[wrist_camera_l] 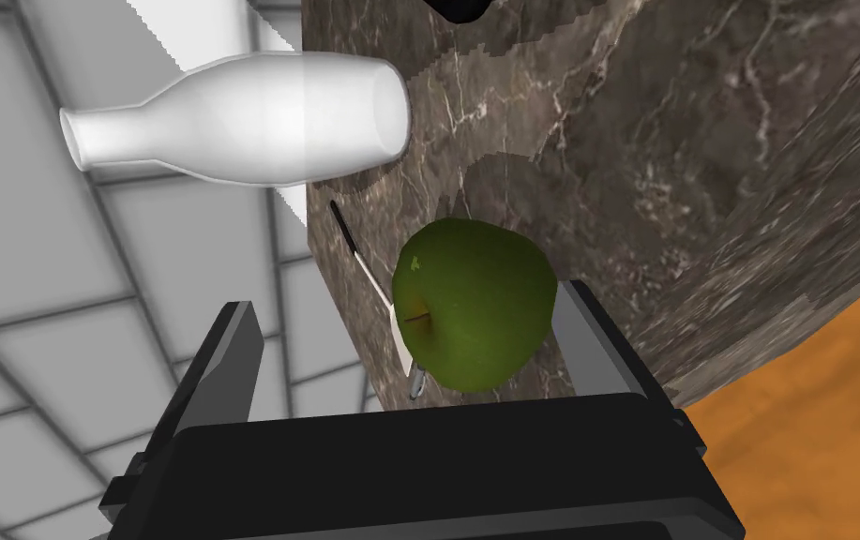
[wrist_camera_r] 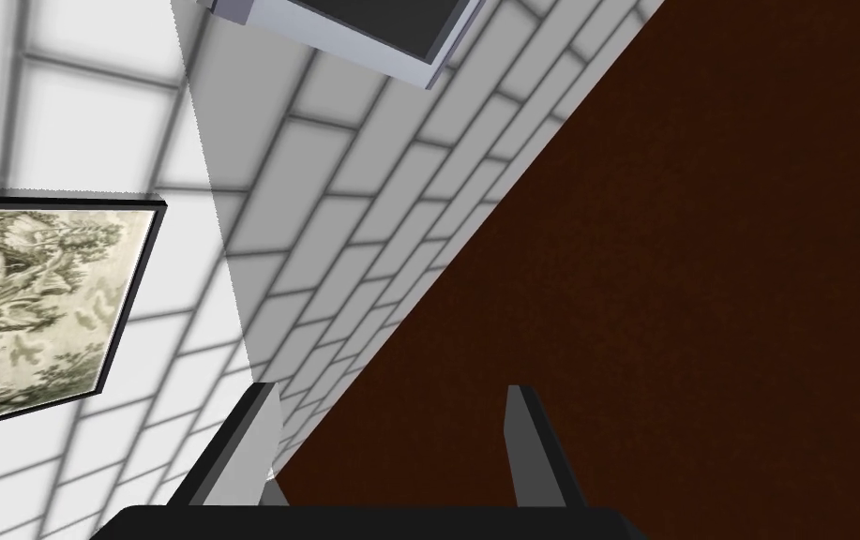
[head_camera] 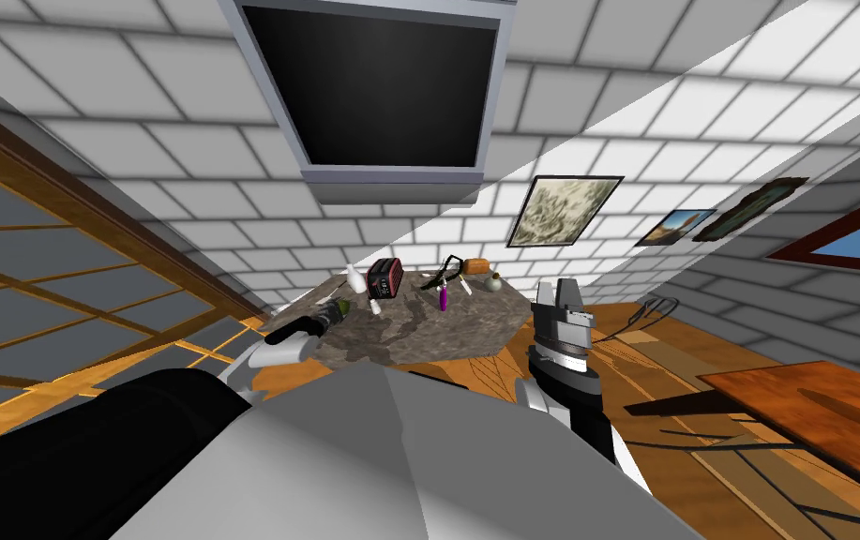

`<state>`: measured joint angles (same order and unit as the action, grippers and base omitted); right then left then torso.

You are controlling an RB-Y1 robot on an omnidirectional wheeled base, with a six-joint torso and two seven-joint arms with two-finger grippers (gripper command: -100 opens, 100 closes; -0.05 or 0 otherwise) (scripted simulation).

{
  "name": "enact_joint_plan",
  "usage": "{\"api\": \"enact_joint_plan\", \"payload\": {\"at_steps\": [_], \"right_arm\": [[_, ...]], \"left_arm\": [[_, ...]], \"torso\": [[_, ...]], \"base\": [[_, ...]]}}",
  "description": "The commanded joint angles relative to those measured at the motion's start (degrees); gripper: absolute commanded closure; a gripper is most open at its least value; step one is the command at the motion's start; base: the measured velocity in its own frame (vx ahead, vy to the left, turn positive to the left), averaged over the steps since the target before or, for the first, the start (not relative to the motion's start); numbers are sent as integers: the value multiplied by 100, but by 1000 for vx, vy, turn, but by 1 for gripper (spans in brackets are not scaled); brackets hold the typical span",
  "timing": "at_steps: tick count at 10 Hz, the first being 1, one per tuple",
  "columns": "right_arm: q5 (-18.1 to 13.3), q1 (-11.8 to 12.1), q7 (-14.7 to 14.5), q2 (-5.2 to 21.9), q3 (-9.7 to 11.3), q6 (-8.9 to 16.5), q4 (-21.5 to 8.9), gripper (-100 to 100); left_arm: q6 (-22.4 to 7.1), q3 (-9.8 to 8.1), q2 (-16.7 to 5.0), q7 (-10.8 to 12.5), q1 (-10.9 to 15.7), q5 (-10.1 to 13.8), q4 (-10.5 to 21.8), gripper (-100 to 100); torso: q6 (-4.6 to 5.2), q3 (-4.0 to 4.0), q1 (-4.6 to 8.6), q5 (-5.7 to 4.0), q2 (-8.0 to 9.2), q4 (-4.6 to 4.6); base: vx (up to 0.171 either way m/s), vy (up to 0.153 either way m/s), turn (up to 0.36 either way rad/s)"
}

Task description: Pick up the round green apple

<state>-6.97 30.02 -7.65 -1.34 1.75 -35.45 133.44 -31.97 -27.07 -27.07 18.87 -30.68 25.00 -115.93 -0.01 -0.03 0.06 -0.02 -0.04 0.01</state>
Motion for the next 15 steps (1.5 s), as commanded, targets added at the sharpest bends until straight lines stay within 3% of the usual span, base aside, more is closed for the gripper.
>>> {"api": "enact_joint_plan", "payload": {"at_steps": [1, 5, 9, 10, 13, 15], "right_arm": [[0, 0, 0, 0, 0, 0, 0, 0], [0, 0, 0, 0, 0, 0, 0, 0], [0, 0, 0, 0, 0, 0, 0, 0], [0, 0, 0, 0, 0, 0, 0, 0], [0, 0, 0, 0, 0, 0, 0, 0], [0, 0, 0, 0, -1, 0, 0, 0]], "left_arm": [[-286, -126, -127, 27, -46, 107, 103, -100], [-965, -442, -397, 57, -143, 289, 287, -100], [-1544, -639, -557, 47, -210, 389, 398, -100], [-1566, -639, -557, 47, -210, 389, 398, -100], [-2150, -903, -773, 14, -309, 518, 544, -100], [-2412, -982, -840, 2, -339, 557, 585, -100]], "torso": [[0, 0, 0, 0, 0, 0], [0, 0, -6, 1, 0, 0], [-1, 0, -10, 3, 0, 0], [1, 0, -9, 2, 0, 0], [0, 0, -11, 2, 1, 0], [-2, 0, -12, 3, 1, 0]], "base": [[20, -16, -82], [26, -9, -97], [22, 2, -66], [15, 3, -40], [23, 8, -112], [17, 9, -36]]}}
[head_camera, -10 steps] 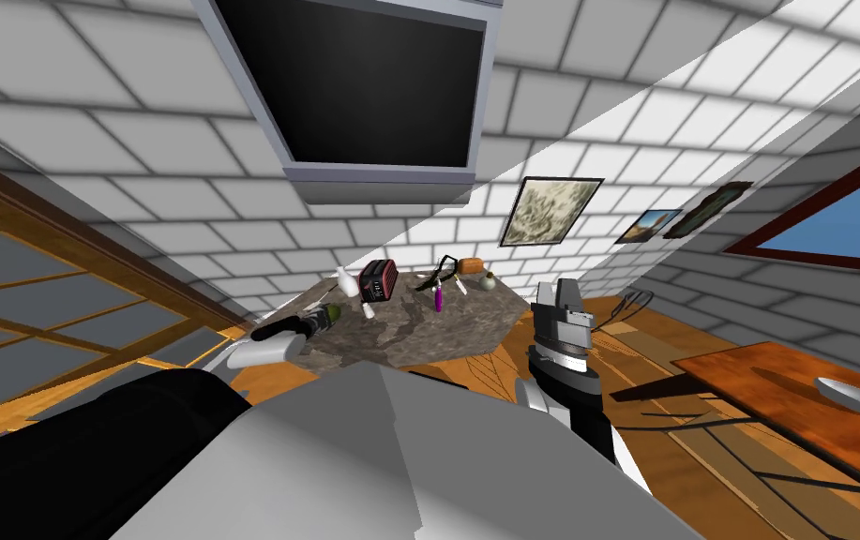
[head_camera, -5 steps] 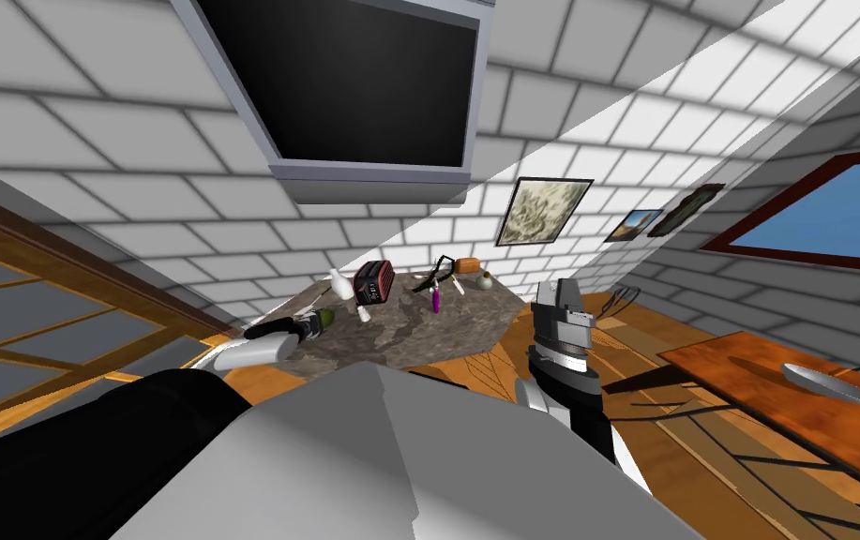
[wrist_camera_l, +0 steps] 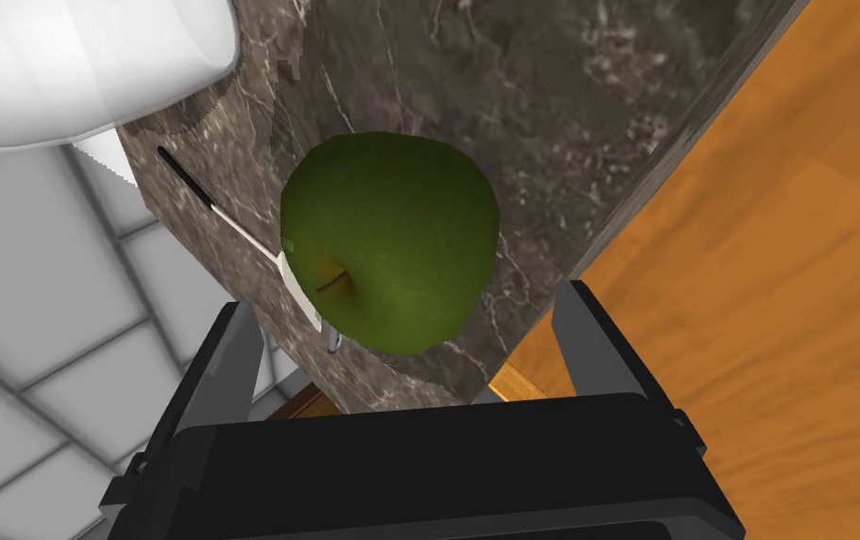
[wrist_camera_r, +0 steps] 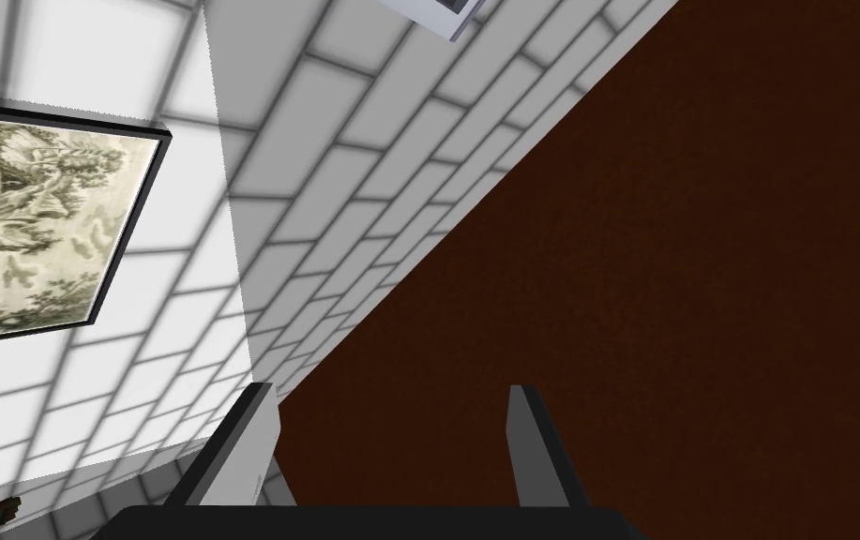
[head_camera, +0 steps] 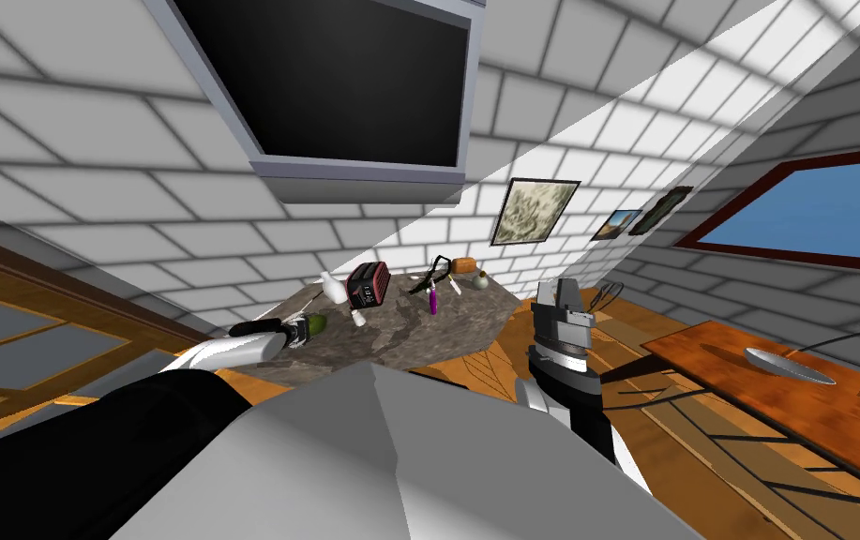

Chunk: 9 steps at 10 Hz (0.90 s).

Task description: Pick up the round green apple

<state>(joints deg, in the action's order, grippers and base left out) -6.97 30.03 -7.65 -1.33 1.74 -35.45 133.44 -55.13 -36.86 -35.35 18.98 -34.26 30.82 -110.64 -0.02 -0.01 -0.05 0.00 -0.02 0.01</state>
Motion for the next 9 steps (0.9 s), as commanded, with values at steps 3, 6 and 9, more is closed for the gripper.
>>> {"api": "enact_joint_plan", "payload": {"at_steps": [3, 6, 9], "right_arm": [[0, 0, 0, 0, 0, 0, 0, 0], [0, 0, 0, 0, 0, 0, 0, 0], [0, 0, 0, 0, 0, 0, 0, 0]], "left_arm": [[-582, -204, -195, -34, -58, 76, 150, -100], [-937, -353, -354, -45, -112, 158, 214, -100], [-729, -254, -279, -97, -25, 74, 392, -100]], "torso": [[1, -1, -2, 1, -2, 0], [0, -2, 0, 0, -4, 1], [-1, 2, 4, 0, 4, -1]], "base": [[21, 12, -104], [23, 9, -68], [6, 8, -14]]}}
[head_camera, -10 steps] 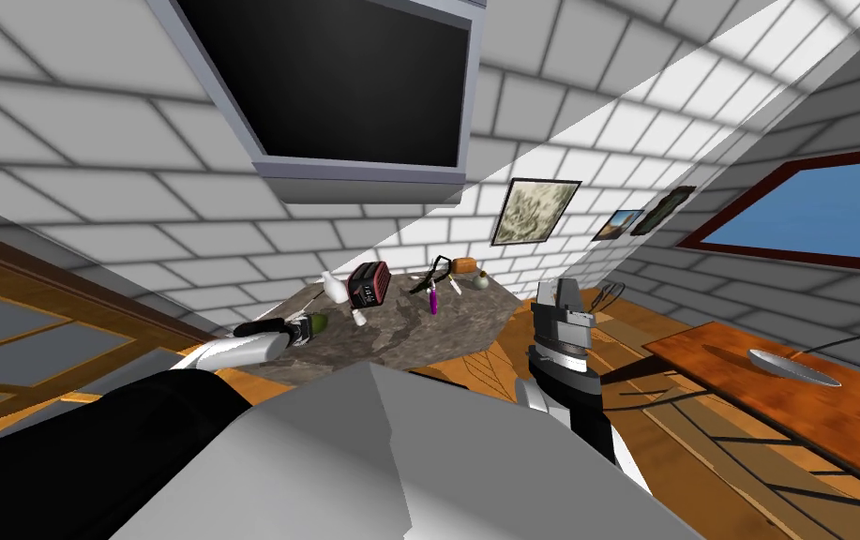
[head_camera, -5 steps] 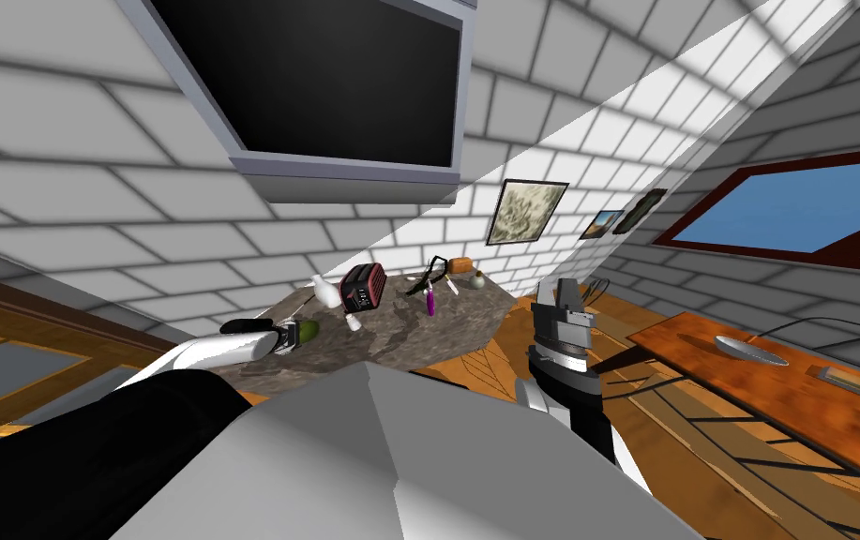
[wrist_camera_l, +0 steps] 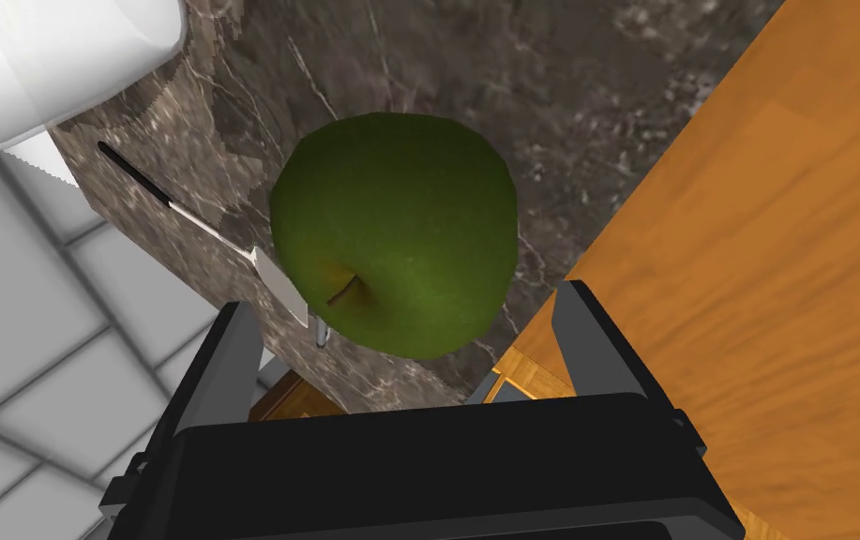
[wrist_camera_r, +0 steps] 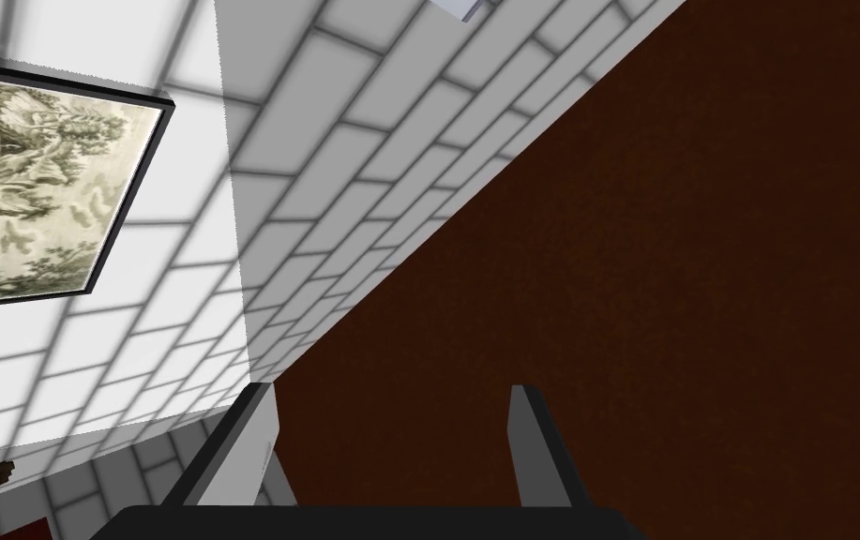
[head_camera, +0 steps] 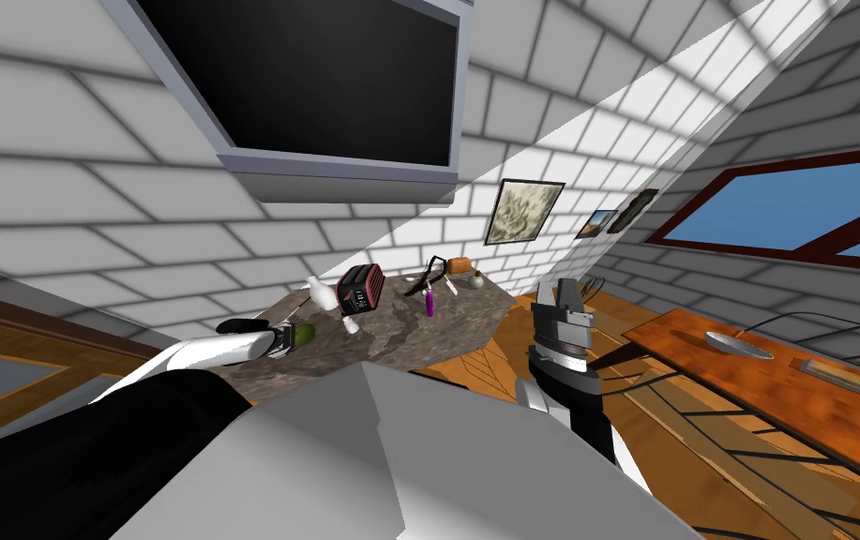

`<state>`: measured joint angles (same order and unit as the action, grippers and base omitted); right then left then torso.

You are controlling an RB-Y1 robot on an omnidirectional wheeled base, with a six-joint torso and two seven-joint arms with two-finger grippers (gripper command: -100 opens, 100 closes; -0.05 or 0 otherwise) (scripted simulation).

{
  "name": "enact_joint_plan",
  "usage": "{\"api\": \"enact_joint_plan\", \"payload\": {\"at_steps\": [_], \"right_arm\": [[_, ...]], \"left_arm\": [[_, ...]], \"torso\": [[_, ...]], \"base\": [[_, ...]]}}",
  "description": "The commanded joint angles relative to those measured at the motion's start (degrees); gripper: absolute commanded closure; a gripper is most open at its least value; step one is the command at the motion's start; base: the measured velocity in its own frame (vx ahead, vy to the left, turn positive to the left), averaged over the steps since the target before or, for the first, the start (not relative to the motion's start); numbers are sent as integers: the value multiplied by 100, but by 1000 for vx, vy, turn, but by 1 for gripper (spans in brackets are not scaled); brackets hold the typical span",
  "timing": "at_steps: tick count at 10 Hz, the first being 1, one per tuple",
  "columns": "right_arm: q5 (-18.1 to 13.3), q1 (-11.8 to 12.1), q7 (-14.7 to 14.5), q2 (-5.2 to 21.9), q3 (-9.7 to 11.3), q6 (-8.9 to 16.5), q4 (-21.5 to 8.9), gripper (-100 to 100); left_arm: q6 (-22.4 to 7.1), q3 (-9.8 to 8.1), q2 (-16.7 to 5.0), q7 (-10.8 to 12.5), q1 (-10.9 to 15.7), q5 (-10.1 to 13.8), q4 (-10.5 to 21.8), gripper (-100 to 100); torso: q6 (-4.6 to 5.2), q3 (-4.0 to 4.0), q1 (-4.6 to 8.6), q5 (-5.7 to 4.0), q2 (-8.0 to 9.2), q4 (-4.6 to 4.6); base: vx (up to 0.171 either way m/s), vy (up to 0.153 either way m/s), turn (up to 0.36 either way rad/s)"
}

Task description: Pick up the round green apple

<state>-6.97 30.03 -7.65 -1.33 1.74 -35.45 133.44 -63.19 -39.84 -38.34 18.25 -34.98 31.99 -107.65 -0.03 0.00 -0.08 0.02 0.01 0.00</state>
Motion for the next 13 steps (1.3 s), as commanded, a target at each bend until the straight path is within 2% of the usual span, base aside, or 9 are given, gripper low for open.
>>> {"api": "enact_joint_plan", "payload": {"at_steps": [1, 3, 4, 8, 9, 10, 11, 12, 13], "right_arm": [[0, 0, 0, 0, 0, 0, 0, 0], [0, 0, 0, 0, 0, 0, 0, 0], [0, 0, 0, 0, 0, 0, 0, 0], [0, 0, 0, 0, 0, 0, 0, 0], [0, 0, 0, 0, 0, 0, 0, 0], [0, 0, 0, 0, 0, 0, 0, 0], [0, 0, 0, 0, 0, 0, 0, 0], [0, 0, 0, -1, 0, 0, 0, 0], [0, 0, 0, 0, 0, 0, 0, 0]], "left_arm": [[133, 73, 38, -44, 78, -73, 167, -100], [151, 71, 42, -61, 80, -67, 203, -100], [170, 75, 45, -68, 82, -72, 213, 100], [164, 78, 48, -67, 80, -70, 215, 100], [165, 77, 48, -67, 80, -70, 214, 0], [50, 29, 10, -14, 32, -29, 57, 100], [-33, -15, -18, 15, -14, 16, -53, 100], [36, 24, 4, -5, 24, -27, 22, 100], [18, 21, 3, 2, 20, -24, 9, 0]], "torso": [[0, 0, 0, 0, 0, 0], [0, -3, -8, 2, -4, 1], [-1, 1, 1, 0, 1, 0], [1, 3, 8, -5, 4, -3], [1, 3, 8, -5, 4, -2], [0, 3, 8, -5, 4, -2], [-1, 4, 18, -9, 6, -3], [-2, 7, 27, -10, 11, -4], [-1, 6, 21, -9, 10, -4]], "base": [[18, 33, -23], [10, 24, -17], [0, 0, 0], [0, 0, 0], [0, 0, 0], [-6, -20, 31], [-18, -38, 33], [-10, -19, 8], [0, 0, 0]]}}
